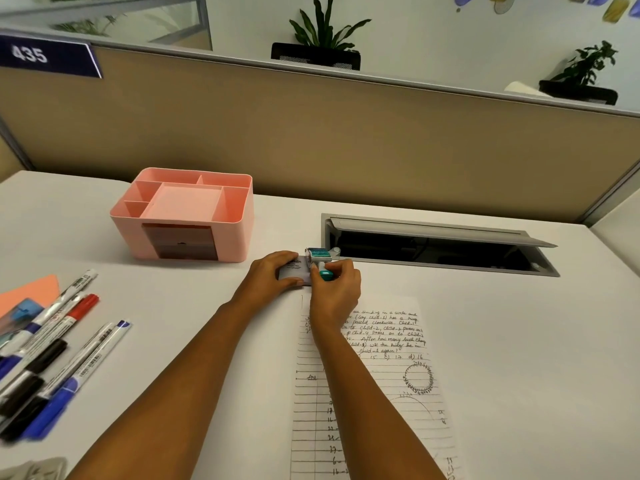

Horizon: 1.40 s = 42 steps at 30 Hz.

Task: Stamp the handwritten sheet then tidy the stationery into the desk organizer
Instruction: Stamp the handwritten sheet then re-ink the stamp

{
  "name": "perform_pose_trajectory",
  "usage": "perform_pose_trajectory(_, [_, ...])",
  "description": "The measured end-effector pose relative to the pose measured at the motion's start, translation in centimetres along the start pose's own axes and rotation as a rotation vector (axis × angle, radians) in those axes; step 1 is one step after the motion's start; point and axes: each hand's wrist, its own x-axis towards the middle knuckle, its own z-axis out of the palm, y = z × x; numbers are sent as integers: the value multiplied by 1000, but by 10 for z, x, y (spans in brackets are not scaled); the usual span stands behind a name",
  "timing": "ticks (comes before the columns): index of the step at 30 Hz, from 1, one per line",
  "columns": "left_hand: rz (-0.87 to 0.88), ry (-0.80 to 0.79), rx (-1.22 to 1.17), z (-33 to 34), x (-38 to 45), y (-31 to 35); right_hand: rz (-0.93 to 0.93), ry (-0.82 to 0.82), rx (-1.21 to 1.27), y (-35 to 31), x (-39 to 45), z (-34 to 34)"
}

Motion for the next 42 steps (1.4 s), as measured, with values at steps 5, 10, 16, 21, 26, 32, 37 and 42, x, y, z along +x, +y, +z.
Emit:
perform_pose_trajectory(5, [-5, -2, -18, 0, -1, 0, -75, -38, -77, 2, -1, 1])
perform_pose_trajectory(10, [-15, -6, -34, 0, -2, 0, -139, -57, -146, 5, -2, 5])
perform_pose_trajectory(16, [-15, -11, -45, -1, -1, 1, -163, -74, -205, 9, -1, 6])
perform_pose_trajectory(21, [-21, -14, -56, -2, -2, 2, -187, -79, -218, 10, -1, 6])
perform_pose_trajectory(26, [-23, -15, -61, -2, -3, 2, -205, -81, -221, 11, -2, 6])
perform_pose_trajectory(32, [-19, -29, -51, -2, -4, 2, -220, -76, -225, 11, -3, 3])
perform_pose_trajectory(37, [-23, -47, -45, -3, -4, 3, -223, -85, -242, 9, -2, 3])
perform_pose_trajectory(42, [-34, -59, -37, -1, -7, 5, -199, -74, -235, 7, -2, 4])
